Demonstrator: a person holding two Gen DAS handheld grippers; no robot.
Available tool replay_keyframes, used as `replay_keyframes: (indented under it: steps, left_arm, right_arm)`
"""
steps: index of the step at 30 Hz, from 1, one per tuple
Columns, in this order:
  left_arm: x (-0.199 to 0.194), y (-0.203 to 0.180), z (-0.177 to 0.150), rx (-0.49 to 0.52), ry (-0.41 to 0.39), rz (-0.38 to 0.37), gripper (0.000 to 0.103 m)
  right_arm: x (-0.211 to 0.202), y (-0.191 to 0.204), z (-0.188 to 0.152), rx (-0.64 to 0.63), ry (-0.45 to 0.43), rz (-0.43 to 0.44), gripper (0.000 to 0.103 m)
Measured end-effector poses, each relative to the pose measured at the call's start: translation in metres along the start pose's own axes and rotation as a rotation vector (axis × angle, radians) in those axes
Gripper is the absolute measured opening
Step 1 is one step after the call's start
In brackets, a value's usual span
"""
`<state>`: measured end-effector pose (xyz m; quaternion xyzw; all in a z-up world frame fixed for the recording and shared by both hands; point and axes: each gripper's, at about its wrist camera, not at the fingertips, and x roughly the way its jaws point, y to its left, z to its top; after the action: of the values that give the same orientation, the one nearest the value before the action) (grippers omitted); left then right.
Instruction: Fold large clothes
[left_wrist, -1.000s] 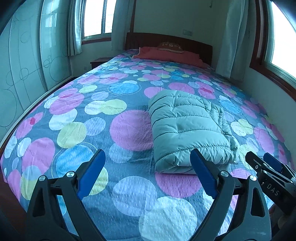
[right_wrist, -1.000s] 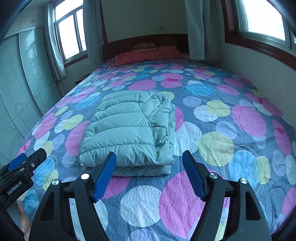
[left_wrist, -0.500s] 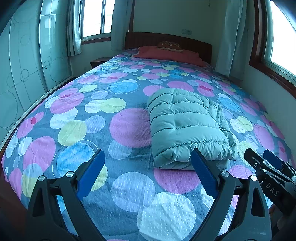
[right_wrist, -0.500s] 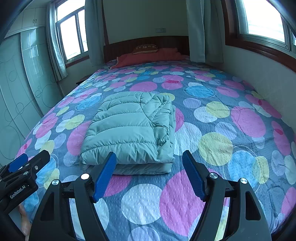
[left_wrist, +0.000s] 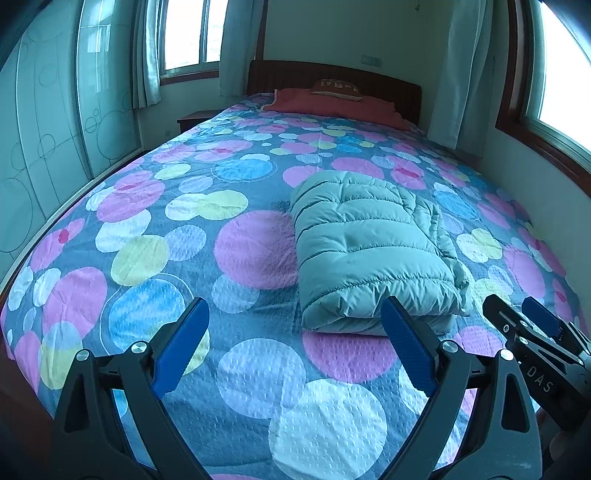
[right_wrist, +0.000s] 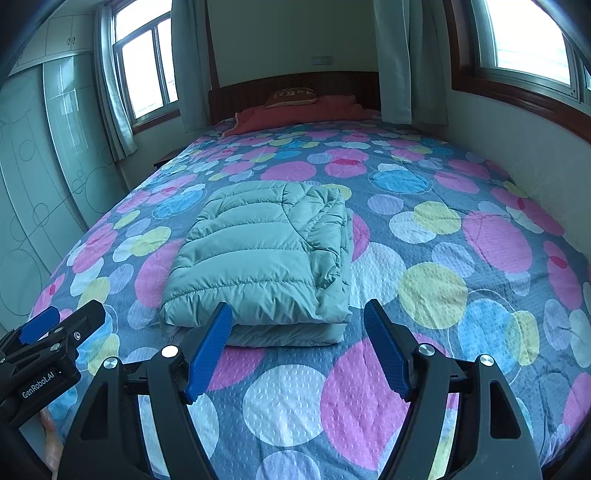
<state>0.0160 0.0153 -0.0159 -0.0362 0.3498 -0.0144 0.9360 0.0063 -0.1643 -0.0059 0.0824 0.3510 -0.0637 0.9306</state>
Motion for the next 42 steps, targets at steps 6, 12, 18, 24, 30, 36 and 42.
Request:
replay_keyframes:
  steps: [6, 12, 18, 24, 30, 36, 42]
  left_arm:
    - [0.0, 0.0, -0.001, -0.002, -0.001, -0.001, 0.094]
    - [0.0, 0.0, -0.001, -0.006, 0.007, 0.0, 0.094]
    - [-0.001, -0.001, -0.001, -0.009, 0.008, 0.0, 0.094]
    - [-0.001, -0.001, -0.001, -0.007, 0.008, 0.001, 0.094]
    - [-0.005, -0.003, -0.001, -0.002, -0.005, 0.002, 0.094]
    - [-0.012, -0.007, 0.0, 0.005, -0.024, 0.005, 0.099]
    - [-0.02, -0.01, 0.002, 0.018, -0.056, 0.003, 0.1]
  right_arm:
    - [0.0, 0.002, -0.001, -0.007, -0.002, 0.0, 0.073]
    - [0.0, 0.003, -0.001, -0.01, -0.002, 0.001, 0.073]
    - [0.0, 0.004, -0.001, -0.011, -0.003, 0.0, 0.073]
    - [0.0, 0.004, -0.001, -0.01, -0.003, 0.0, 0.073]
    - [-0.001, 0.006, -0.001, -0.011, -0.006, 0.0, 0.073]
    - [-0.001, 0.006, 0.0, -0.013, -0.008, -0.001, 0.073]
    - [-0.004, 0.008, 0.003, -0.016, -0.016, 0.001, 0.073]
